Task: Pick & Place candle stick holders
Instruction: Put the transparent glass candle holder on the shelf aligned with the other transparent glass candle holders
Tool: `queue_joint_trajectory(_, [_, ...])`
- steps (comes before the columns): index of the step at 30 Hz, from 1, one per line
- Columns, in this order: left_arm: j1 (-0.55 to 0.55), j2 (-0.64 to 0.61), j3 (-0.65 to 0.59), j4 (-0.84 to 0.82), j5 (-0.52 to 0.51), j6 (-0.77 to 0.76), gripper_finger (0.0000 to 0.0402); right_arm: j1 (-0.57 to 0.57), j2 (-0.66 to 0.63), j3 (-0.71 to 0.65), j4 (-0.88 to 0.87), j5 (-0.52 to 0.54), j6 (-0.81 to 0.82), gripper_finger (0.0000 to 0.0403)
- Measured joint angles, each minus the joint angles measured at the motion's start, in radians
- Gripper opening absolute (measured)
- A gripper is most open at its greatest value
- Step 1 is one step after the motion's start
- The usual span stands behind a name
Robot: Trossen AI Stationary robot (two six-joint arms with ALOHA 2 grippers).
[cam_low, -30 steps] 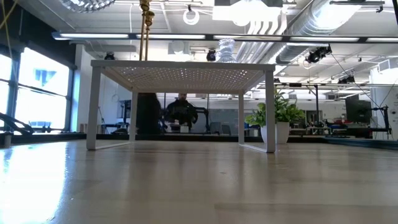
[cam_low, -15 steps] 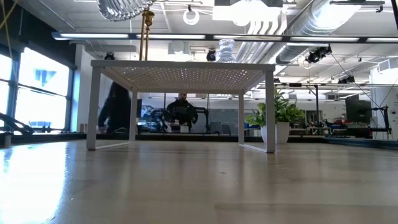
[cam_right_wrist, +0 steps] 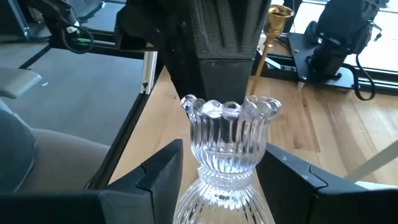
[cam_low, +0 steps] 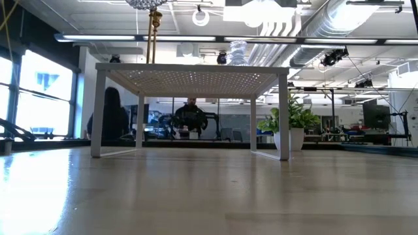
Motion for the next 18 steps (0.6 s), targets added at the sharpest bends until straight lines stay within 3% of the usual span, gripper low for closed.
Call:
queue_joint_trajectory(6, [0.000, 0.000, 0.000, 0.003, 0.002, 0.000, 0.0018, 0.000, 0.000, 0.000, -0.003, -0.004, -0.012, 0.0179])
queue_joint_trajectory(13, [0.001, 0.001, 0.000, -0.001, 0.011, 0.000, 0.0018, -0.002, 0.000, 0.002, -0.019, -0.007, -0.010, 0.0120])
queue_joint_trajectory(18, [0.000, 0.001, 0.000, 0.005, 0.011, 0.000, 0.0019, -0.001, 0.000, 0.001, -0.025, -0.017, -0.012, 0.0119])
